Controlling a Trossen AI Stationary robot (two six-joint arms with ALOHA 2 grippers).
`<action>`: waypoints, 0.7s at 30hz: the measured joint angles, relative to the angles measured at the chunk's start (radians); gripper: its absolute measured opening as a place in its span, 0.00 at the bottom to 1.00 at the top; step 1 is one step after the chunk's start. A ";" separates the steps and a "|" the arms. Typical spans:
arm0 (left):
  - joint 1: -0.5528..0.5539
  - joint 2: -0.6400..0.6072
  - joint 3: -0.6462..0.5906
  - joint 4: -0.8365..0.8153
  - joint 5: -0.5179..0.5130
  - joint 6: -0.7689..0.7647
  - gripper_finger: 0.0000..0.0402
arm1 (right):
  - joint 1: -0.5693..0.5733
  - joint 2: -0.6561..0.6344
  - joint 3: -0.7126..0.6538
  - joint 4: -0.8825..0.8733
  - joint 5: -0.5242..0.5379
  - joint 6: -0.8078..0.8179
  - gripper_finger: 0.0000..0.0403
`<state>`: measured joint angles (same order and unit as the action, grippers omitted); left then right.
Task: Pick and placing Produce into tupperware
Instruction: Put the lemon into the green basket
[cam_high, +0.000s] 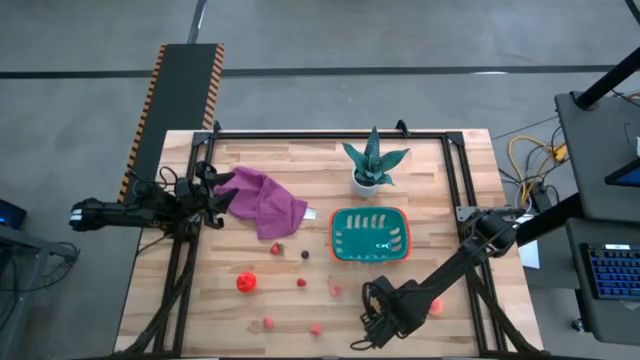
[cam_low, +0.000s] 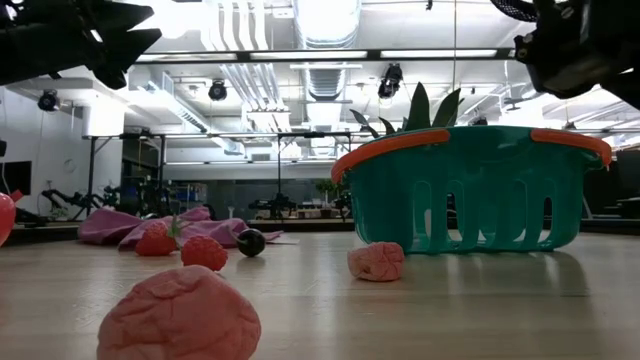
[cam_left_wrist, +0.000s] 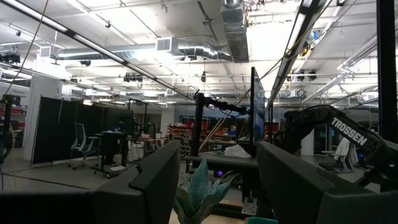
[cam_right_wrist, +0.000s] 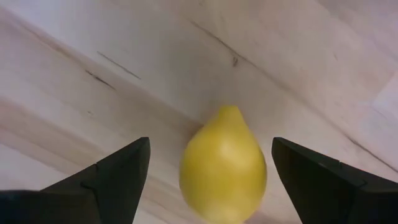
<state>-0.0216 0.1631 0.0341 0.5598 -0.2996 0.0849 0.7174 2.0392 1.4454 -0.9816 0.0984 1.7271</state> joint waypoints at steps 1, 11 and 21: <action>0.000 0.000 0.000 0.000 0.000 0.000 0.49 | 0.002 0.000 -0.001 0.000 -0.001 0.000 0.82; 0.000 0.000 0.000 0.000 0.000 0.000 0.49 | 0.004 0.000 -0.012 -0.007 -0.026 -0.018 0.82; 0.000 0.000 0.000 0.000 0.000 0.000 0.49 | 0.004 0.000 -0.017 -0.005 -0.050 -0.014 0.82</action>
<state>-0.0216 0.1631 0.0341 0.5596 -0.2999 0.0845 0.7216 2.0392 1.4281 -0.9867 0.0483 1.7126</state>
